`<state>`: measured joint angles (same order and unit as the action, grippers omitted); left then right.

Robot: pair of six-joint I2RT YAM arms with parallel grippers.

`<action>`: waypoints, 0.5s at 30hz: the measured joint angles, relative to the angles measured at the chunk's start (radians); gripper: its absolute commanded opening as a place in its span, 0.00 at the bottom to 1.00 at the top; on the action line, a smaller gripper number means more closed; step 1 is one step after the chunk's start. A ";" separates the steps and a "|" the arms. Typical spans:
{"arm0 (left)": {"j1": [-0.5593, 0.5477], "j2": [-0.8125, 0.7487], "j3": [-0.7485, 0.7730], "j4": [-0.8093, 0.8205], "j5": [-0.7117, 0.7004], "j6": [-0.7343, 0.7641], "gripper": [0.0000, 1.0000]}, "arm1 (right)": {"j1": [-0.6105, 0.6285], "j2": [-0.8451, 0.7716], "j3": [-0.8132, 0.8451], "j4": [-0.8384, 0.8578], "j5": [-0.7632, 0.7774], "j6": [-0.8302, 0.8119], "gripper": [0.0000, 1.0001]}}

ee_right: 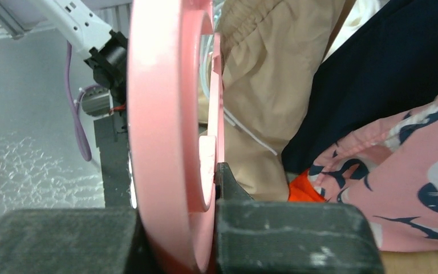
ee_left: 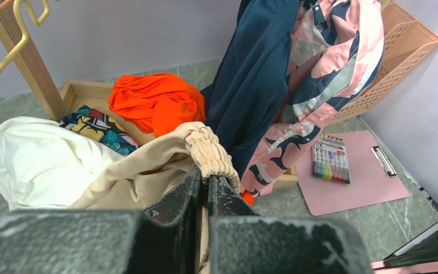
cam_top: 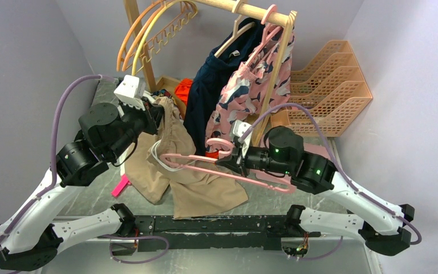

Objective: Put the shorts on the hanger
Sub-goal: Hang the shorts on the hanger.

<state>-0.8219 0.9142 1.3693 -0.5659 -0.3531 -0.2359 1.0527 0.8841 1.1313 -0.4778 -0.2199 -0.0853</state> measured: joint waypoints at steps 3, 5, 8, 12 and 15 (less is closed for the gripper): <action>0.000 0.000 0.000 0.000 0.003 0.000 0.07 | 0.000 0.020 -0.017 0.001 -0.018 0.014 0.00; 0.000 0.001 0.000 0.000 0.007 -0.002 0.07 | 0.000 0.030 -0.026 0.008 -0.034 0.025 0.00; 0.000 0.003 0.000 0.003 0.016 -0.007 0.07 | 0.000 0.040 -0.036 0.030 -0.062 0.043 0.00; 0.000 0.011 0.000 0.020 0.027 -0.014 0.07 | 0.000 0.066 -0.040 0.079 -0.118 0.074 0.00; 0.000 0.024 0.000 0.032 0.036 -0.016 0.07 | 0.013 0.103 -0.040 0.135 -0.158 0.103 0.00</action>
<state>-0.8219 0.9386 1.3693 -0.5339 -0.3172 -0.2523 1.0657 0.9867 1.0908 -0.3424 -0.3779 0.0174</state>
